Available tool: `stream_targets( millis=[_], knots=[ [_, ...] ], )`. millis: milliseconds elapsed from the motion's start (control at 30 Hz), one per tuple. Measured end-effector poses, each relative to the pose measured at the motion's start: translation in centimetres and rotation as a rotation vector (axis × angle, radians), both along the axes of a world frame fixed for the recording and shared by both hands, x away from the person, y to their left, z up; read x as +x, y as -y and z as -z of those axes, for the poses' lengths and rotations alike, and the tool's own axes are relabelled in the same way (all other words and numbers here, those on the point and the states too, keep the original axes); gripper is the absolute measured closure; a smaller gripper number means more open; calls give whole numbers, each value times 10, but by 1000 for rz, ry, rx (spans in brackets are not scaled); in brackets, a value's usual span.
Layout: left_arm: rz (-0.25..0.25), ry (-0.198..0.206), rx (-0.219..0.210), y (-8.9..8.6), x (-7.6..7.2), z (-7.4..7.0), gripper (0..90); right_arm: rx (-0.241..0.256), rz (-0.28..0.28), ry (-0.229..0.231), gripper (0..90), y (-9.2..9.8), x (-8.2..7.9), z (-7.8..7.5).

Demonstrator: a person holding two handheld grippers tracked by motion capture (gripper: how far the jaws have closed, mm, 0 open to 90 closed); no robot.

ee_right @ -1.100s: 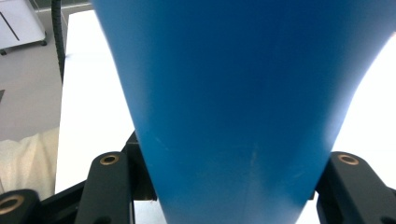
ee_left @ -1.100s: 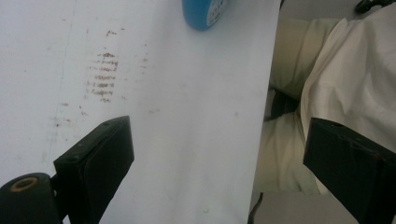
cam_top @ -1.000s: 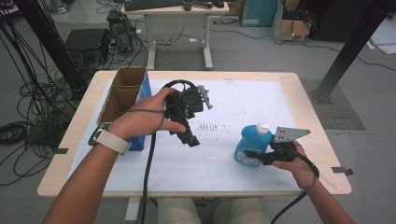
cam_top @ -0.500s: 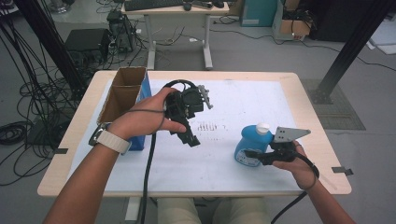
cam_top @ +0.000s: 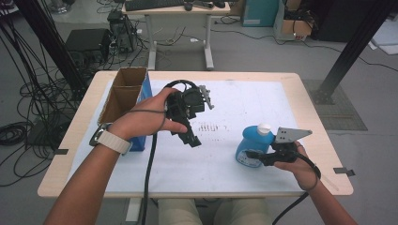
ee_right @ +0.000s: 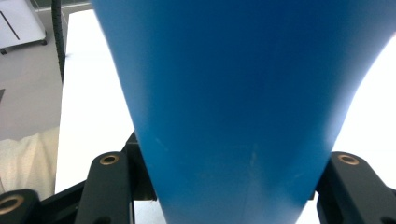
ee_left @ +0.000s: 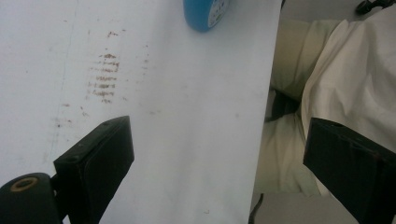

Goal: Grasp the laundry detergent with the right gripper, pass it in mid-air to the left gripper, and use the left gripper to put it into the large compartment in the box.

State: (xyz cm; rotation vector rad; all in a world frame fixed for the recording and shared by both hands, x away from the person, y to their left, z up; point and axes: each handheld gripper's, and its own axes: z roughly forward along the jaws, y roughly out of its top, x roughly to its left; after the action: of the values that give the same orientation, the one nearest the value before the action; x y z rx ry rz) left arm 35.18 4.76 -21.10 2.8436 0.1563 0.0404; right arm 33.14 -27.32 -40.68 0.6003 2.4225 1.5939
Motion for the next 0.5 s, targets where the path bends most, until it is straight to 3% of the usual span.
stream_targets(
  millis=[500],
  knots=[
    [-2,2,-1,0,0,-1,89,-1,0,0,424,0,0,0]
  ],
)
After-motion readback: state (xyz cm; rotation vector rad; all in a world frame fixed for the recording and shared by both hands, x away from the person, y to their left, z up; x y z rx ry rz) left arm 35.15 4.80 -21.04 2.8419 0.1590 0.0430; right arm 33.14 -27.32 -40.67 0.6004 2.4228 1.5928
